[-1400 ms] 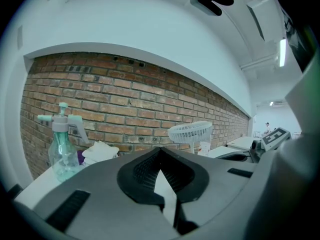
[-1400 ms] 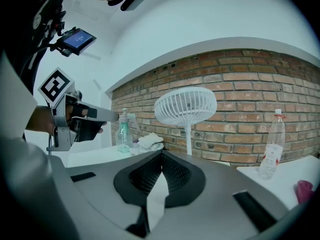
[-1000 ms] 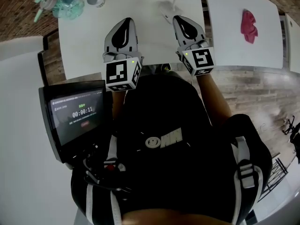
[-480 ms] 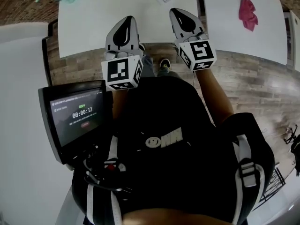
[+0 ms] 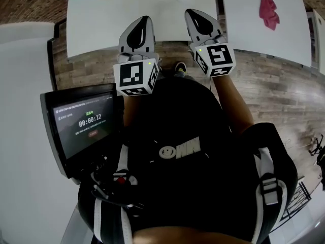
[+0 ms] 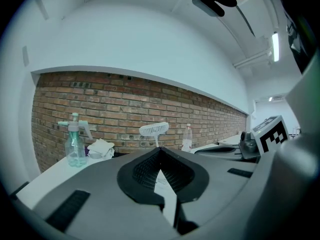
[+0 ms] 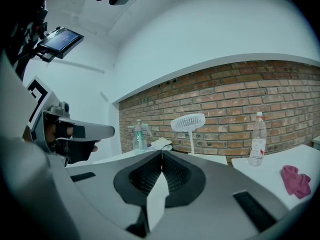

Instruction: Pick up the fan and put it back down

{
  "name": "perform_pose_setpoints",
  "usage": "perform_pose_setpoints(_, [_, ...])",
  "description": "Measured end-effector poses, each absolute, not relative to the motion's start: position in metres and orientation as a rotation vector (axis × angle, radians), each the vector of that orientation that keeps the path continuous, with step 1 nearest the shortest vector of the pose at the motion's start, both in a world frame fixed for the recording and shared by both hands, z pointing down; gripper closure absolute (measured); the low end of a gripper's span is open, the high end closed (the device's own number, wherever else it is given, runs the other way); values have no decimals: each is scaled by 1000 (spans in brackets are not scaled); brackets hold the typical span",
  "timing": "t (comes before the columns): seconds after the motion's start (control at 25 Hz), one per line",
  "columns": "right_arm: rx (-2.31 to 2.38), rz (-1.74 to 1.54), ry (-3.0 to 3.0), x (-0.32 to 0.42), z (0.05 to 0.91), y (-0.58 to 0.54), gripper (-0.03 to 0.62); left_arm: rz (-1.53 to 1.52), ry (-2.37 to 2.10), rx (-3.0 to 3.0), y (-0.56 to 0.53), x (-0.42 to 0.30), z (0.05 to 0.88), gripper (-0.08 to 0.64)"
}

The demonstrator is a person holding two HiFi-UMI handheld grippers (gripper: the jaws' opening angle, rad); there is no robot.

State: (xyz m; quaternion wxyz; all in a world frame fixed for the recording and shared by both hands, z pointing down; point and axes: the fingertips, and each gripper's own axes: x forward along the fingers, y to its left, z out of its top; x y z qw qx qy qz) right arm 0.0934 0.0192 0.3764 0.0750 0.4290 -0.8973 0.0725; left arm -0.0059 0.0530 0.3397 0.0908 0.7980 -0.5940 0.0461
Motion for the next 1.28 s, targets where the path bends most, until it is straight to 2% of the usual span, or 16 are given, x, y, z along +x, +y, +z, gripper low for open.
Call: perform_pose_setpoints(1.28, [1351, 174, -2671, 97, 378, 19, 584, 87, -1714, 2441, 48, 0, 341, 563])
